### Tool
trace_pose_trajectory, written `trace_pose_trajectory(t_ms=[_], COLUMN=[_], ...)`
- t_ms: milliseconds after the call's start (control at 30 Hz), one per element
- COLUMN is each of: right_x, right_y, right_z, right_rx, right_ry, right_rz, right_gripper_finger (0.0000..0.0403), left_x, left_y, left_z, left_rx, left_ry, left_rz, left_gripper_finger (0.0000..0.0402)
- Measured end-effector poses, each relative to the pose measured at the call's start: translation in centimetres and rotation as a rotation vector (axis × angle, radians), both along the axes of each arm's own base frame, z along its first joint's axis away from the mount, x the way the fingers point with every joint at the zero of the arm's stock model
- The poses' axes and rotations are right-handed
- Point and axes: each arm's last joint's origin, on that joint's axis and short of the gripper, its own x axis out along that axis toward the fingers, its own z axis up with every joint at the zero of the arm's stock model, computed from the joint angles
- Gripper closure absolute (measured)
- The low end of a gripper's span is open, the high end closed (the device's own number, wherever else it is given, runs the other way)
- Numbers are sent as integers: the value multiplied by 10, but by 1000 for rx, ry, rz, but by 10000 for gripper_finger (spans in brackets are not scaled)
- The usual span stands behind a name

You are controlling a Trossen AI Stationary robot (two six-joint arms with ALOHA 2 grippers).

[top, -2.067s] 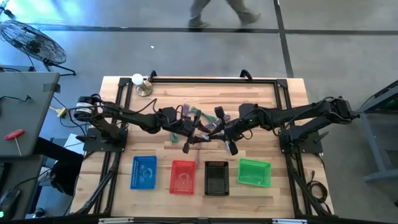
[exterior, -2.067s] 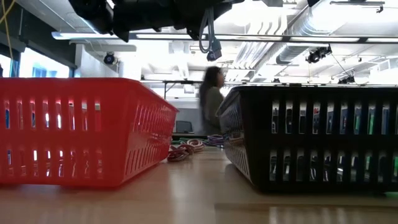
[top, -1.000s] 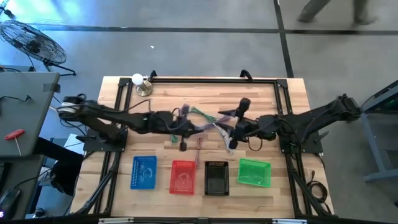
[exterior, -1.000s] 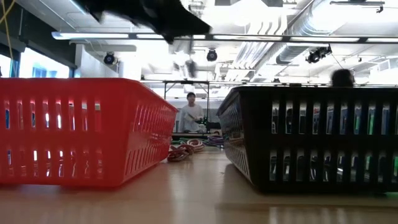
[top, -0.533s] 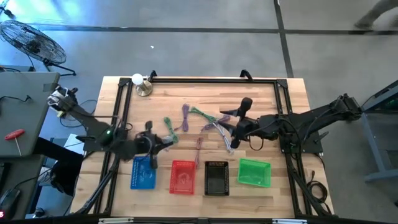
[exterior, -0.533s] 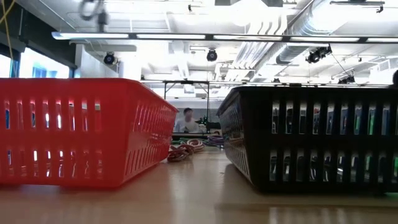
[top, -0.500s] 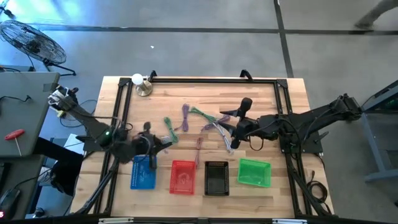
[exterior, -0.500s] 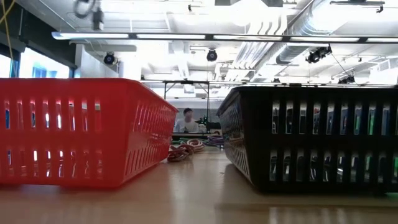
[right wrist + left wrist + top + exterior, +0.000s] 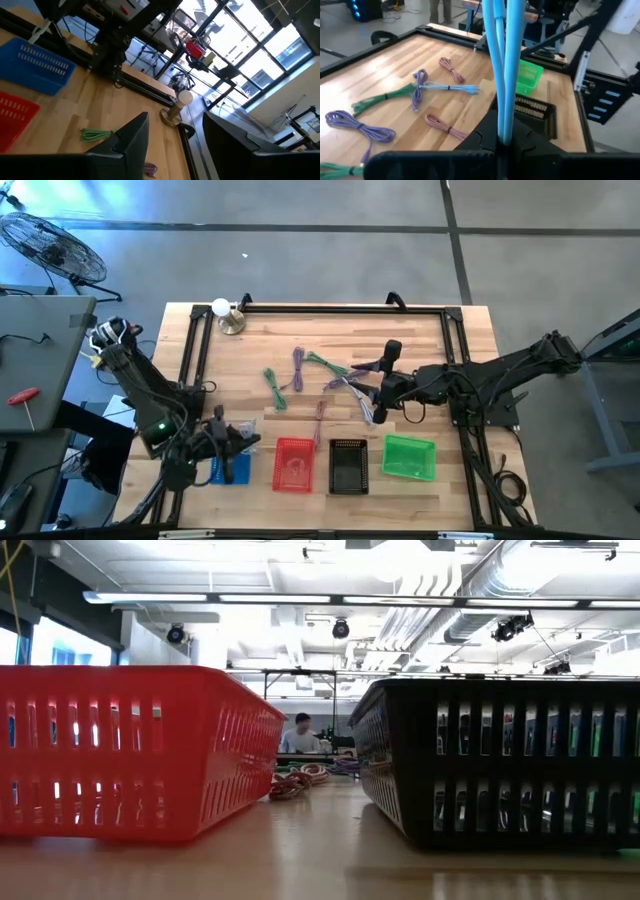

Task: Pick & Place USB Port
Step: Put the top light blue charger cable into the blue bin

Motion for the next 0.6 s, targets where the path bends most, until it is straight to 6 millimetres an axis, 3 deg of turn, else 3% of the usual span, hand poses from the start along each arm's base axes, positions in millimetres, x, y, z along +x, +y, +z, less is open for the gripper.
trace_pose_trajectory(t_ms=[400, 600], right_x=[0, 0], right_y=[0, 0], right_z=[-1, -1], right_rx=[63, 79], right_ry=[-16, -21], right_rz=[-8, -10], right_gripper_finger=[226, 230], left_x=[-12, -10], left_y=[-7, -11], left_z=[-15, -29], left_rx=[-189, -336], left_ry=[162, 201], left_rz=[-101, -20], left_gripper_finger=[401, 401])
